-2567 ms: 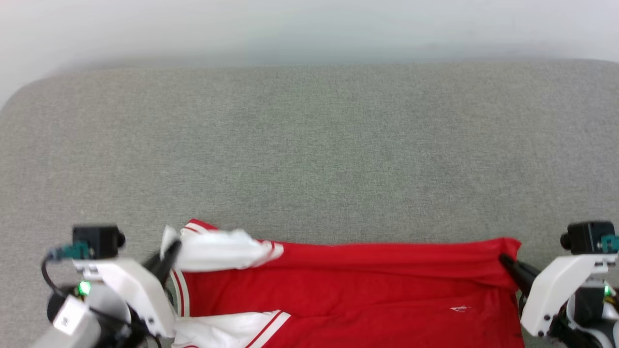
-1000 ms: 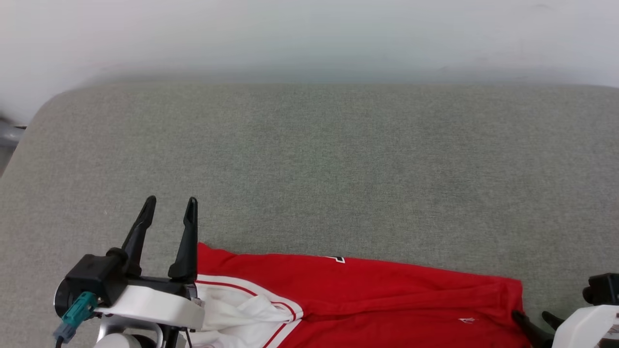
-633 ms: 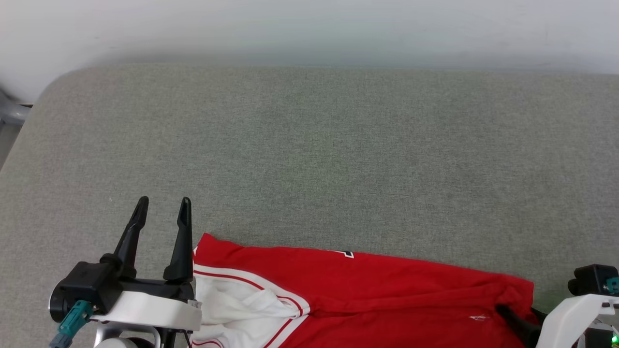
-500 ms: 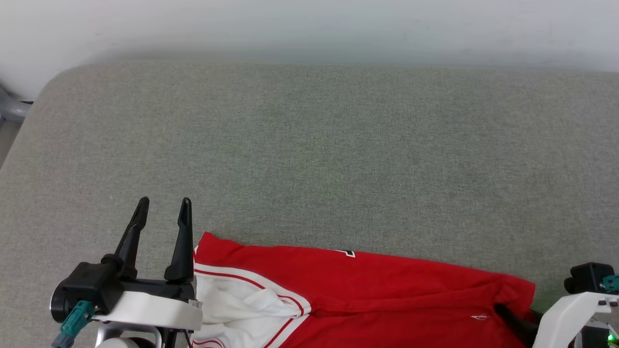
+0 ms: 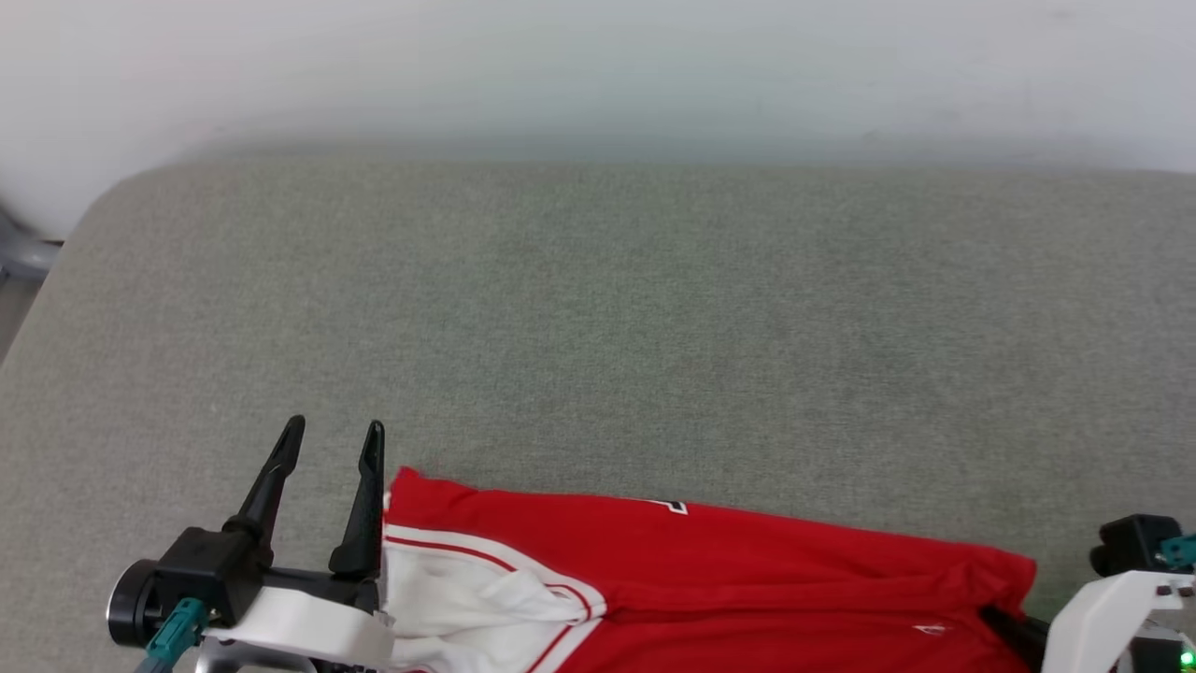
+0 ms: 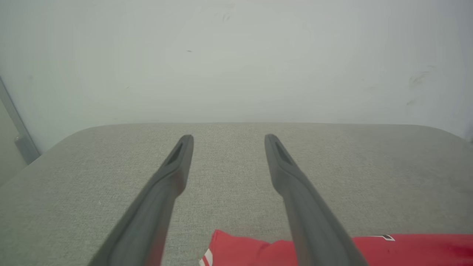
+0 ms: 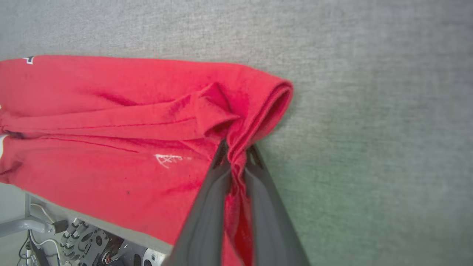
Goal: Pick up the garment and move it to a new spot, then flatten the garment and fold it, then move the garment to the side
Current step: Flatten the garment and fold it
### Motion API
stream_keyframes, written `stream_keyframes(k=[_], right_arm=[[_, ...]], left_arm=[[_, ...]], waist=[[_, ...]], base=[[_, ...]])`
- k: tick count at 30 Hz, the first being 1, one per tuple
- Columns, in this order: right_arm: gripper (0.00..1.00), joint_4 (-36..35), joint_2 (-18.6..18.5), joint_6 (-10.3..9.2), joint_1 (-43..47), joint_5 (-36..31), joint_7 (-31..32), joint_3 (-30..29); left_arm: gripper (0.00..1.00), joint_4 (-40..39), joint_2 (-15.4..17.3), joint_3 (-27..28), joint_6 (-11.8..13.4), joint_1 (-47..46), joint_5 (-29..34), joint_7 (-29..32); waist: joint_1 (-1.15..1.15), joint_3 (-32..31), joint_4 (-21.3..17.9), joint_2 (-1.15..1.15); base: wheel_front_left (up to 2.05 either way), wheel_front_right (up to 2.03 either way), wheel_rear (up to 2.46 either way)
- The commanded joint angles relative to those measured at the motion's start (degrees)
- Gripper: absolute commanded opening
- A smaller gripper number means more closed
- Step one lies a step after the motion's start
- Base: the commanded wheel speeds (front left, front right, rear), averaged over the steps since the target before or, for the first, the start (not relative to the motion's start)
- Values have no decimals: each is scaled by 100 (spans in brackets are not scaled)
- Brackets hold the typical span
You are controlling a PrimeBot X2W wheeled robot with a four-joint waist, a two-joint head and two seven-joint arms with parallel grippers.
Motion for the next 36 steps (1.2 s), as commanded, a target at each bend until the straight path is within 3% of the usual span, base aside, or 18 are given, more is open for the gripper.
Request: stream_keyframes(k=[1,13,16,23,27,32,35,36], right_arm=[[0,12,-87,-10,-54,-33,35,-93],[0,13,-240,-9,-224,-77,723,-1389],[0,-8,72,-7,-332,317,1204,-1653],[0,-170,1192,-8,-527,1900,2850,-2268],[0,11,1444,-7,-669,2653,3543,-2539],[0,521,1465,-7,-840,3792,3571,-2011],[0,616,1460,-7,-862,4115,3413,-1641],[0,644,1462,-7,-861,4369,3234,-1242]], left_arm=[[100,9,4,9,22,86,25,-12],[100,-8,-50,4,24,168,135,-12],[100,12,-64,7,28,181,146,-12],[100,78,-110,-18,-2,196,151,-12],[100,108,-135,-42,-41,154,149,-12],[100,169,-110,-93,-104,65,128,-10],[100,192,-107,-108,-106,39,121,-3],[100,207,-100,-130,-132,-18,110,8]], waist=[[0,-92,-80,0],[0,-252,-327,0],[0,-280,-344,0],[0,-363,-300,0],[0,-366,-225,0],[0,-319,-94,0],[0,-292,-25,0],[0,-250,58,0]], base=[[0,0,0],[0,0,0],[0,0,0],[0,0,0],[0,0,0],[0,0,0],[0,0,0],[0,0,0]])
